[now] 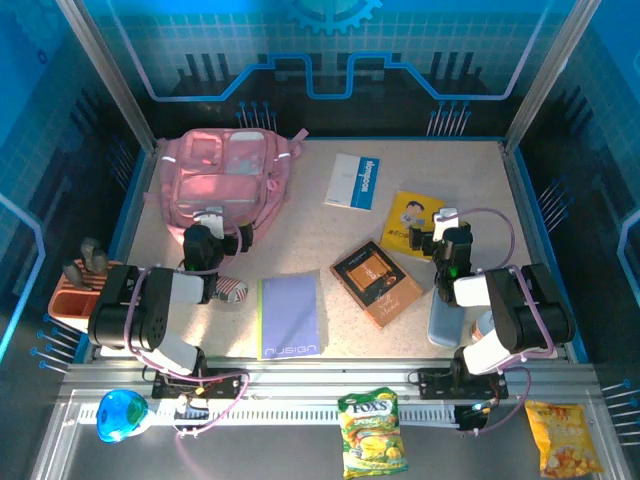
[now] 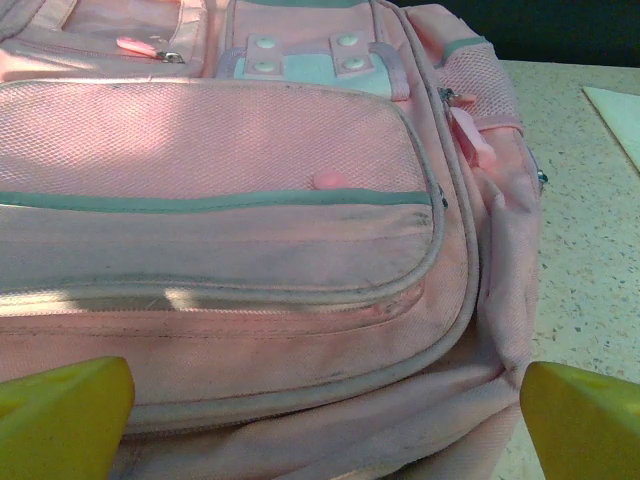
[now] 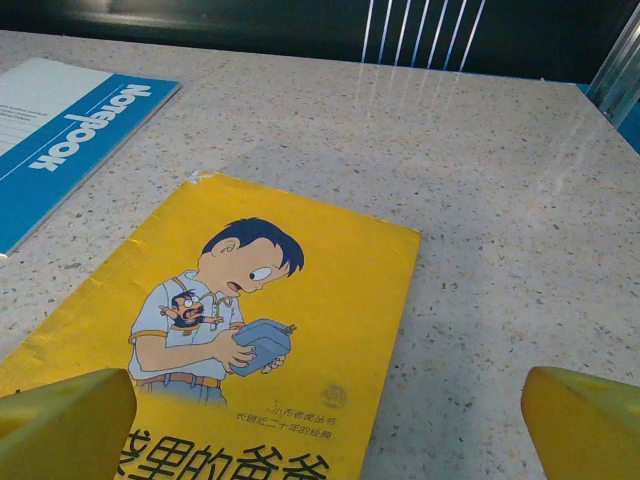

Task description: Pack the student bag

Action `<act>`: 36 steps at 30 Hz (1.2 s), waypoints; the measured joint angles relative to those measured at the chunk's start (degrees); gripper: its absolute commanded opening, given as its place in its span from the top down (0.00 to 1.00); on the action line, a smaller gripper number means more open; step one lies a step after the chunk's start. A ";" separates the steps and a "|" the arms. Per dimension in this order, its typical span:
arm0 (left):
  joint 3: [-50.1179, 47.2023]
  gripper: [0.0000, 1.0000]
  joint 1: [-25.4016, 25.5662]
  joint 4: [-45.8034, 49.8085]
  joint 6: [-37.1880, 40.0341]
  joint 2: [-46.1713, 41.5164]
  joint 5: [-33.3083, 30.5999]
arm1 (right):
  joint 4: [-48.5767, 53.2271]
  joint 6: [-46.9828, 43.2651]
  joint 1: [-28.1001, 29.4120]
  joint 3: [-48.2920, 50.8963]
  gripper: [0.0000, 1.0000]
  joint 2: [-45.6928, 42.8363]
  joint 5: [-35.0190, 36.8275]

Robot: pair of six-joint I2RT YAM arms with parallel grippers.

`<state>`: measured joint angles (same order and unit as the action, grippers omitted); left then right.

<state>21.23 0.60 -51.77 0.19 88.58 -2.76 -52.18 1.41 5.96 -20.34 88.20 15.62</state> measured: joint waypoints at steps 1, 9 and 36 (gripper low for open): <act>0.00 0.01 0.00 0.00 0.00 0.00 0.02 | 0.00 0.00 0.00 0.00 0.00 0.00 0.00; 0.00 0.01 0.00 0.00 -0.02 0.00 0.02 | 0.00 0.00 0.00 0.00 0.00 0.00 0.00; -2.67 0.01 0.00 1.46 -0.07 -6.97 -1.81 | 1.44 -0.04 0.04 1.62 0.00 -5.99 0.42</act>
<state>18.57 0.60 -50.30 0.12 81.60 -4.58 -50.74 1.37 6.00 -18.72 82.21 16.03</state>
